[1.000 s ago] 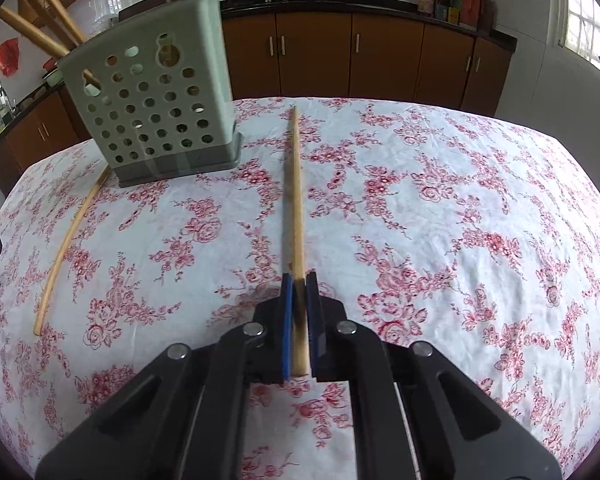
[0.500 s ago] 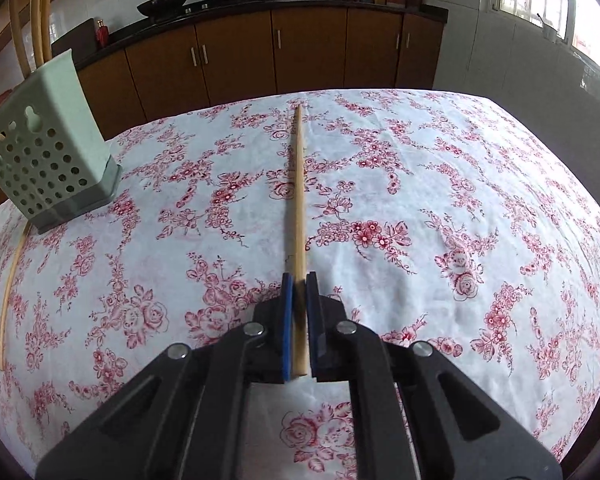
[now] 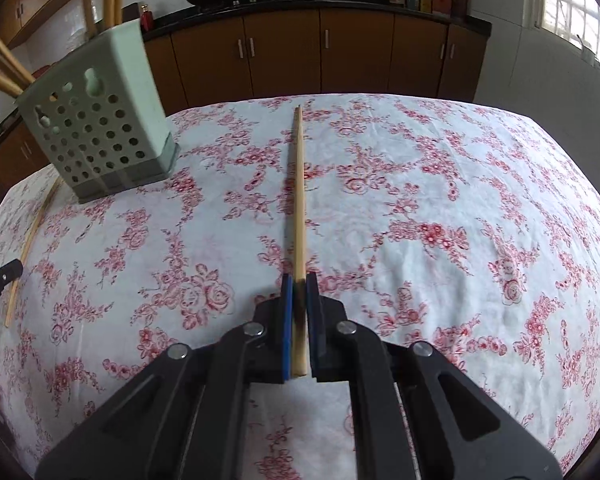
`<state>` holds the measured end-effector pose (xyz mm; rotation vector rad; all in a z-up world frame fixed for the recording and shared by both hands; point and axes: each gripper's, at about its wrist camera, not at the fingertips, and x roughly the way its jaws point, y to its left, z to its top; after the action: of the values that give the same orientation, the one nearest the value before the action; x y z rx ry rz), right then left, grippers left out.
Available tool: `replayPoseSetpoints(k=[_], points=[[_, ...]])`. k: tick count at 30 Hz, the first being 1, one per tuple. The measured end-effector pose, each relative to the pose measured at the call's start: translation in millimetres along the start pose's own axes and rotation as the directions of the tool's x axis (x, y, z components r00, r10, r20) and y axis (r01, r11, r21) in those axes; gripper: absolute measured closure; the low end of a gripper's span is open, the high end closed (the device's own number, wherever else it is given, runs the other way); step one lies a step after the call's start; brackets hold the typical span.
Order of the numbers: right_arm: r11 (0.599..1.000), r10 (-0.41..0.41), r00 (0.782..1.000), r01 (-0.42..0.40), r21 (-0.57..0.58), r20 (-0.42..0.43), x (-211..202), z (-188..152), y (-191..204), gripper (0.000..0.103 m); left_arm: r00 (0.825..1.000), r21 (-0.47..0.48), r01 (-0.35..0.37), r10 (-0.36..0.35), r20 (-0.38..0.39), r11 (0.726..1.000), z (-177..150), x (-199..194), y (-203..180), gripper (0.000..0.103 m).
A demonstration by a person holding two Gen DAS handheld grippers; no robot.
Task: Organize utensils
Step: 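Grasp the last chopstick with the right tool while the left tool grasps one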
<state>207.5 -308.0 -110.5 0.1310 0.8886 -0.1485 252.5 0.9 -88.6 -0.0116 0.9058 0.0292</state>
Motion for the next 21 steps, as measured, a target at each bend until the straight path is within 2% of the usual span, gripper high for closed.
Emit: replayPoseSetpoints(k=[5,7,21], points=[[0.999,0.020,1.000,-0.020,-0.051,0.006,0,-1,16,0.095,1.000,0.022,0.006,-0.007,0.008,1.000,-3,-1,21,0.095],[0.999,0.023,1.000,-0.023,-0.046,0.005,-1,-1,15,0.095,1.000,0.047,-0.002,0.001,0.021,0.999,-6,-2,21,0.095],[0.999,0.029,1.000,-0.029,-0.042,0.003,0,-2,10,0.095,1.000,0.048,-0.014,0.013,0.020,0.999,-8,-3,16,0.094]])
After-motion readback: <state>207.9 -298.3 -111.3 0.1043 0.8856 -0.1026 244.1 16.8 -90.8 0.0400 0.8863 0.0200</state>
